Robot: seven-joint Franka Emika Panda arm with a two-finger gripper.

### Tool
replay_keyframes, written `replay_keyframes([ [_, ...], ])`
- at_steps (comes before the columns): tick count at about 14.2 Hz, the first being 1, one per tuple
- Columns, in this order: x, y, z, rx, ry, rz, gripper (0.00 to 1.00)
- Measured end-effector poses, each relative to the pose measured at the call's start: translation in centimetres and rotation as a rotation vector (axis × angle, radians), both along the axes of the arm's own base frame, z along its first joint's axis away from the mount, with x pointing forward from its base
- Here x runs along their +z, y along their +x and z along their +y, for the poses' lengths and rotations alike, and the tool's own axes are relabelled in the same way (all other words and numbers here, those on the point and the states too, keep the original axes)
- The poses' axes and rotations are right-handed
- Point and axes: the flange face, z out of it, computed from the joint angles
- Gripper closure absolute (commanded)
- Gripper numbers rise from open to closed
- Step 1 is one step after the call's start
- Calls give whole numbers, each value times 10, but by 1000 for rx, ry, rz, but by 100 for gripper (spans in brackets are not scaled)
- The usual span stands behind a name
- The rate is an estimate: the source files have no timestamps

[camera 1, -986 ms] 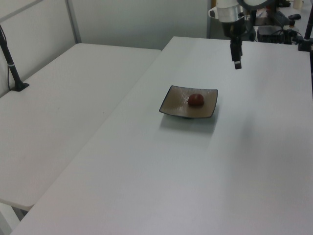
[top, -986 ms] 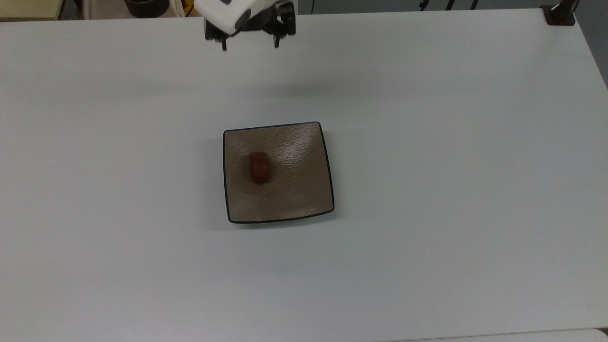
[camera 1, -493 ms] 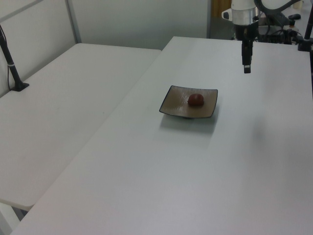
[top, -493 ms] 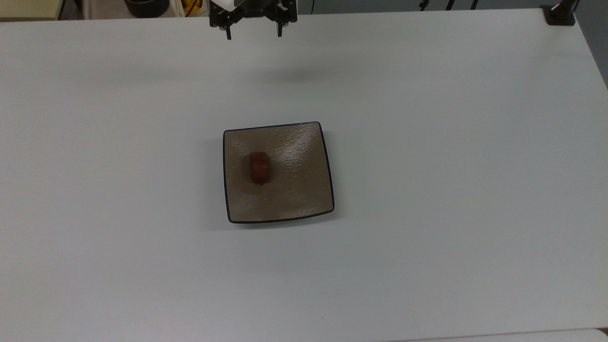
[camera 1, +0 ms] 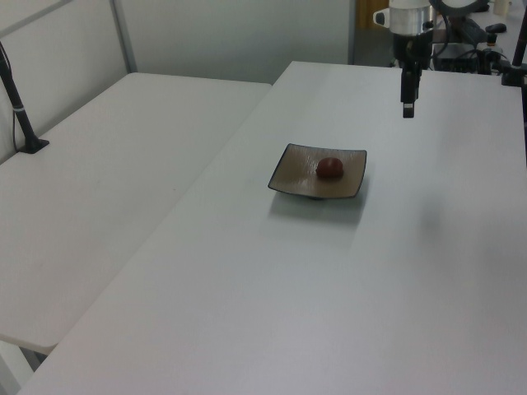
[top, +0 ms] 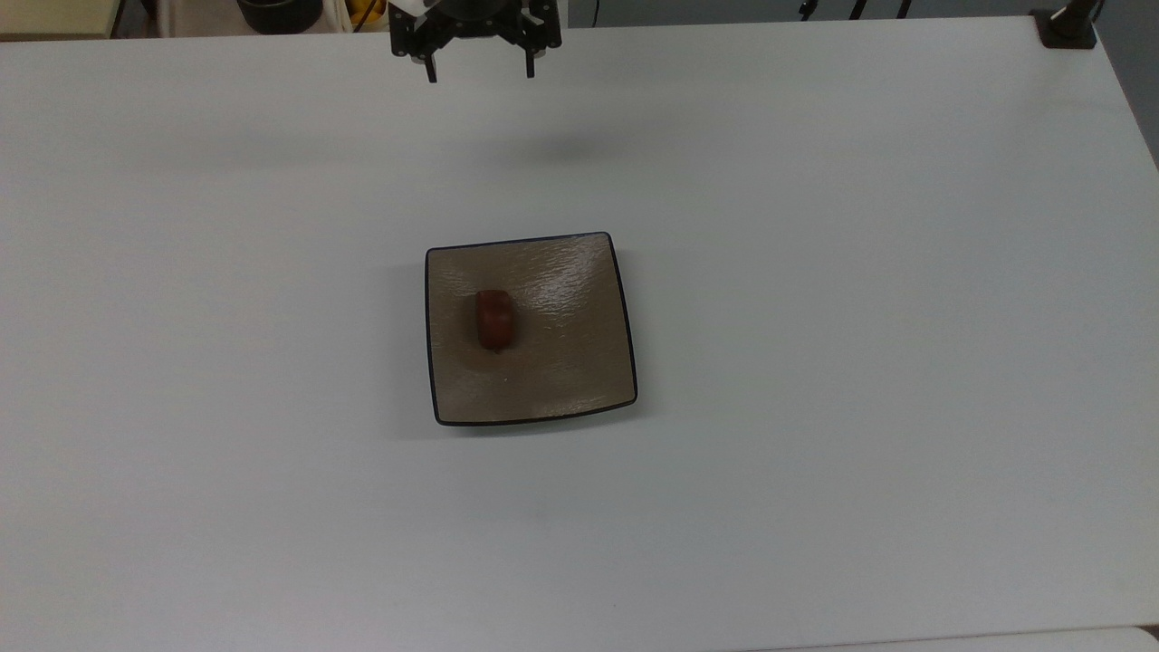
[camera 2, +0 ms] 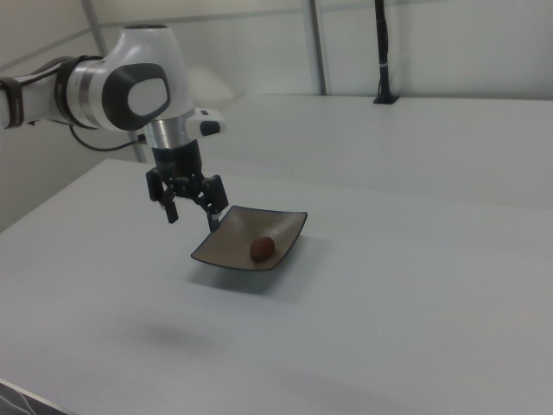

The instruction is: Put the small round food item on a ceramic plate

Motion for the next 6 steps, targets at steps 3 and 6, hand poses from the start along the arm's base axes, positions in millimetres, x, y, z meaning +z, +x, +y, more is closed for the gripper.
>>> replay_keyframes([
  [3,8,5,-20,-55,45,-25,0],
  [6,7,6,-22,-60,48,-24,0],
])
